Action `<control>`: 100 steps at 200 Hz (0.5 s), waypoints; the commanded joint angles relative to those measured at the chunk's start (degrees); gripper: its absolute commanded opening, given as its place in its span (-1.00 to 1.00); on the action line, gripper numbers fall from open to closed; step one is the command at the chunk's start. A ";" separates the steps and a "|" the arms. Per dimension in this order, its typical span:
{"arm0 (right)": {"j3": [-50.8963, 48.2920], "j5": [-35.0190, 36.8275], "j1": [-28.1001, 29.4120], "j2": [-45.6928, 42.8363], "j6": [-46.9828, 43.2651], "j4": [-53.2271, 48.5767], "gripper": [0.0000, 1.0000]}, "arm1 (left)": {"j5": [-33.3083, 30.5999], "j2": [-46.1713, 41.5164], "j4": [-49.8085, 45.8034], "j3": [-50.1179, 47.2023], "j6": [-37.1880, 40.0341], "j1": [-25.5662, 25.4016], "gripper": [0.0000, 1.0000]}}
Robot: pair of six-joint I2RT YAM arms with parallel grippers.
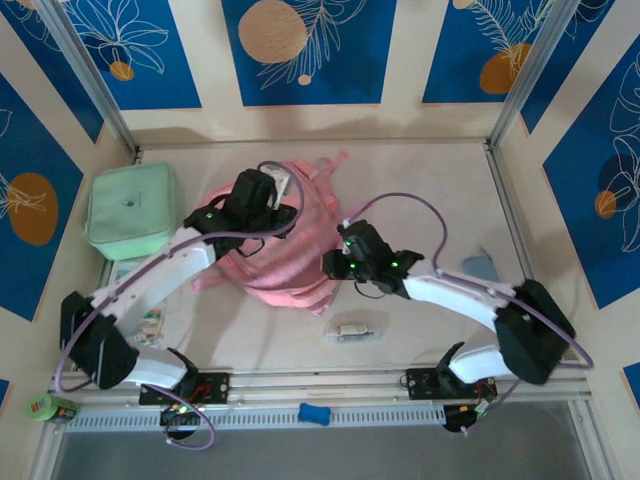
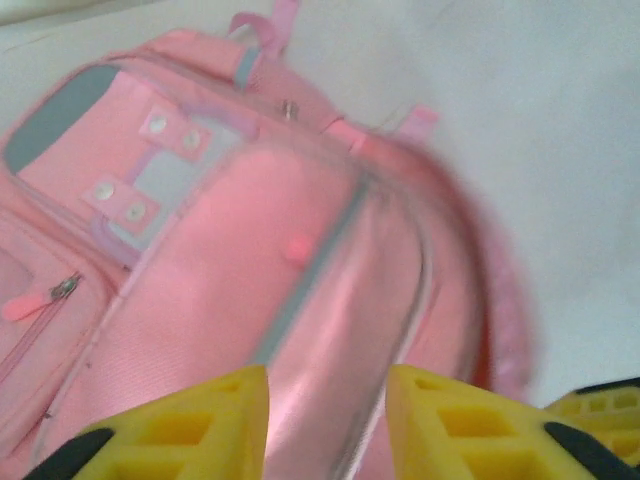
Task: Pack the student bag
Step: Close the student bag at the center of the table.
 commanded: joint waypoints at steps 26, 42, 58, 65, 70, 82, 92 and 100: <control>-2.43 -7.67 -2.15 -6.60 -4.62 -11.98 -0.47 | 5.23 -16.75 8.42 -15.89 -12.83 2.90 0.06; -1.80 -9.91 -1.18 -6.31 -2.89 -12.97 -0.42 | 3.04 -20.55 6.95 -21.04 -15.82 5.18 0.15; -0.98 -12.35 0.45 -5.08 -1.42 -11.26 -0.38 | 2.88 -22.77 4.53 -24.64 -18.92 9.26 0.23; -0.14 -12.04 1.27 -4.02 -1.03 -11.25 -0.37 | 3.01 -23.34 3.71 -26.15 -20.12 11.16 0.26; 0.62 -11.43 1.79 -3.39 -0.59 -11.62 -0.37 | 3.20 -23.83 3.41 -27.24 -20.86 12.67 0.28; 1.79 -10.32 2.92 -1.41 0.60 -11.55 -0.37 | 4.61 -24.27 3.53 -29.78 -22.42 16.32 0.31; 2.32 -10.46 3.50 0.03 1.89 -10.90 -0.37 | 5.54 -24.28 3.80 -31.45 -23.08 19.82 0.32; 2.59 -10.90 3.90 1.25 3.33 -10.50 -0.37 | 6.10 -23.94 3.62 -32.31 -23.83 22.52 0.32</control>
